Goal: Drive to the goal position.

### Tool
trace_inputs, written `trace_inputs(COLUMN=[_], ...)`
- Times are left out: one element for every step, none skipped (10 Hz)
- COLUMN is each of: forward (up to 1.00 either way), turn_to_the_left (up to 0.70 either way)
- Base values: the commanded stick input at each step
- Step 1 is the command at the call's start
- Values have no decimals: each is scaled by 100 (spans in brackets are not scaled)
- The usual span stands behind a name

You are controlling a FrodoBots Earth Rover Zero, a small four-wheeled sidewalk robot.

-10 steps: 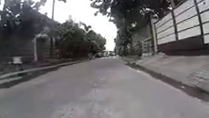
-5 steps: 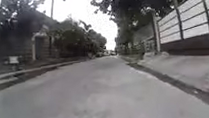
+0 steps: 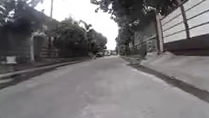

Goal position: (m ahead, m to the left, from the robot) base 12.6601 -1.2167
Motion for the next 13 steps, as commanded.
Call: trace_inputs(forward=[70, 70, 70, 70, 70, 70, 70, 70, 70, 70, 70, 70, 70], turn_to_the_left=[0, 0, 0, 0, 0, 0, 0, 0, 0, 0, 0, 0, 0])
